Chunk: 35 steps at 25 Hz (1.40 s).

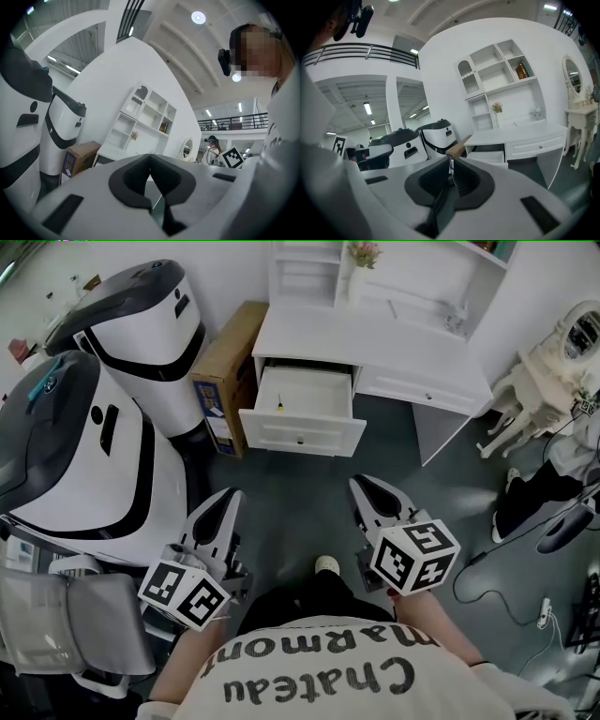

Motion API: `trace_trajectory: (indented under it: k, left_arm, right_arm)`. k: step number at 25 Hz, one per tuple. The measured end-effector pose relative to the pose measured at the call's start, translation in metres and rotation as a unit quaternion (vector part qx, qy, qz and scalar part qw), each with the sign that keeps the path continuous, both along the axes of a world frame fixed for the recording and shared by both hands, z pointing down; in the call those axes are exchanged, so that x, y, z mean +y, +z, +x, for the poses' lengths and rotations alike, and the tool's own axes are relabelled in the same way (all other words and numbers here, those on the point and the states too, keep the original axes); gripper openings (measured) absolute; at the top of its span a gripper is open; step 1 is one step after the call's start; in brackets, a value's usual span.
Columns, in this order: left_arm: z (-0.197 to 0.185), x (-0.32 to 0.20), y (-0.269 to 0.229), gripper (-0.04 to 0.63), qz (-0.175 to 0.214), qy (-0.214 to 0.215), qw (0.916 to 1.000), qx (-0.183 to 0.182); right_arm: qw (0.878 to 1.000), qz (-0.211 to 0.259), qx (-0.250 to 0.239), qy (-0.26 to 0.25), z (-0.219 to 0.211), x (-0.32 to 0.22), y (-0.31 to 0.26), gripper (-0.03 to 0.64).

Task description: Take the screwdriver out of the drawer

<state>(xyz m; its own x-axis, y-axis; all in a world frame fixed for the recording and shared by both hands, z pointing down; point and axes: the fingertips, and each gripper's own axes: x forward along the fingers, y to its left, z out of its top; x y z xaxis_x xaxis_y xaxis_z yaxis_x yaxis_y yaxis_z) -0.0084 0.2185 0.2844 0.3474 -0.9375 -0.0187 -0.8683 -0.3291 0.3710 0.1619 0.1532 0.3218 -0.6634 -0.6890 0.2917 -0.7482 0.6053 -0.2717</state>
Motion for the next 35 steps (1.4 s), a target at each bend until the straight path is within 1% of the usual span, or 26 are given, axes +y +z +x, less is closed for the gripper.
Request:
trace_trajectory:
  k: [3, 6, 11, 18, 22, 26, 30, 35]
  left_arm:
    - [0.002, -0.012, 0.007, 0.023, -0.010, -0.001, 0.9999, 0.006]
    - [0.006, -0.031, 0.010, 0.023, -0.012, -0.003, 0.9999, 0.002]
    - [-0.002, -0.076, 0.007, 0.023, -0.011, -0.022, 0.9997, -0.006]
    - [-0.015, -0.149, -0.014, 0.023, 0.004, -0.057, 0.9982, -0.016]
    - [-0.018, -0.183, -0.029, 0.023, 0.017, -0.075, 0.9967, -0.024]
    - [-0.018, -0.211, -0.035, 0.023, 0.026, -0.088, 0.9953, -0.030]
    - [-0.016, -0.231, -0.036, 0.023, 0.028, -0.097, 0.9943, -0.033]
    - [-0.024, -0.248, -0.031, 0.023, 0.024, -0.115, 0.9927, -0.023]
  right_arm:
    - [1.000, -0.002, 0.009, -0.012, -0.004, -0.012, 0.005, 0.046]
    - [1.000, -0.006, 0.011, -0.024, -0.007, -0.032, 0.011, 0.046]
    - [0.999, -0.009, 0.006, -0.038, -0.015, -0.087, 0.014, 0.046]
    - [0.998, 0.007, -0.013, -0.069, -0.034, -0.177, -0.006, 0.046]
    - [0.995, 0.019, -0.025, -0.090, -0.043, -0.215, -0.022, 0.046]
    - [0.993, 0.028, -0.030, -0.113, -0.053, -0.243, -0.027, 0.046]
    - [0.991, 0.025, -0.028, -0.131, -0.058, -0.266, -0.025, 0.046]
    - [0.987, 0.026, -0.024, -0.157, -0.071, -0.285, -0.024, 0.046]
